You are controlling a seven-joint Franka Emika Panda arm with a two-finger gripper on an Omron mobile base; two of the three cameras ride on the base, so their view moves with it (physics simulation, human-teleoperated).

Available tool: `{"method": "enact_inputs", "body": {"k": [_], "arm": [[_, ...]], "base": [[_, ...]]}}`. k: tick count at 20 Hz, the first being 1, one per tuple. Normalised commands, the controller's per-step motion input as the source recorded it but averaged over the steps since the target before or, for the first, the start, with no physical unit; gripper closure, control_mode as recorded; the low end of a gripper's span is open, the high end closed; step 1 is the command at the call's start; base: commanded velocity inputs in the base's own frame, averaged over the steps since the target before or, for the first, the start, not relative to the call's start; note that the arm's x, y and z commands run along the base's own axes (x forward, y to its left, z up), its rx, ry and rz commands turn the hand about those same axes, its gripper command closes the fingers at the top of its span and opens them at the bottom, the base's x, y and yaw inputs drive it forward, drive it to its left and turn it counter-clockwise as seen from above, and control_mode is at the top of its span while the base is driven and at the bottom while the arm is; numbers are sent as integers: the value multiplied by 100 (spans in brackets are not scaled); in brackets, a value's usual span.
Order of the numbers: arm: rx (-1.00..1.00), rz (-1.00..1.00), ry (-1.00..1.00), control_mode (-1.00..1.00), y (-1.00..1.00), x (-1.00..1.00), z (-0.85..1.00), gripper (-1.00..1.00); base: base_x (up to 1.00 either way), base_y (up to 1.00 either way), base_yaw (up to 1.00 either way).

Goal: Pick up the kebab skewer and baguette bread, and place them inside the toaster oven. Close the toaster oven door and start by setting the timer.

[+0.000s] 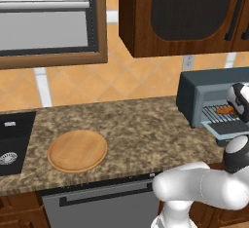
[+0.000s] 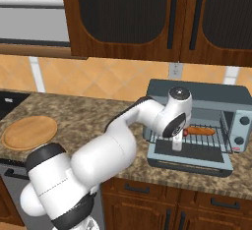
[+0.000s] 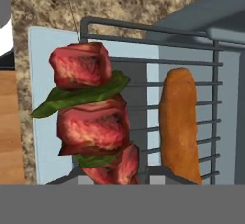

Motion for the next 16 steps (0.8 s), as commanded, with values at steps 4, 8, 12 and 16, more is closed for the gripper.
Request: {"method": "enact_inputs", "body": {"k": [4,8,12,16], "arm": [[0,2,0,-100,0,8,-13,100],[0,2,0,-100,0,11,-19,-100],[0,1,0,-100,0,11,-18,-100],[0,1,0,-100,-3,6,-12,-100]], "base": [[0,0,0],[0,0,0],[0,0,0],[0,0,0]]}}
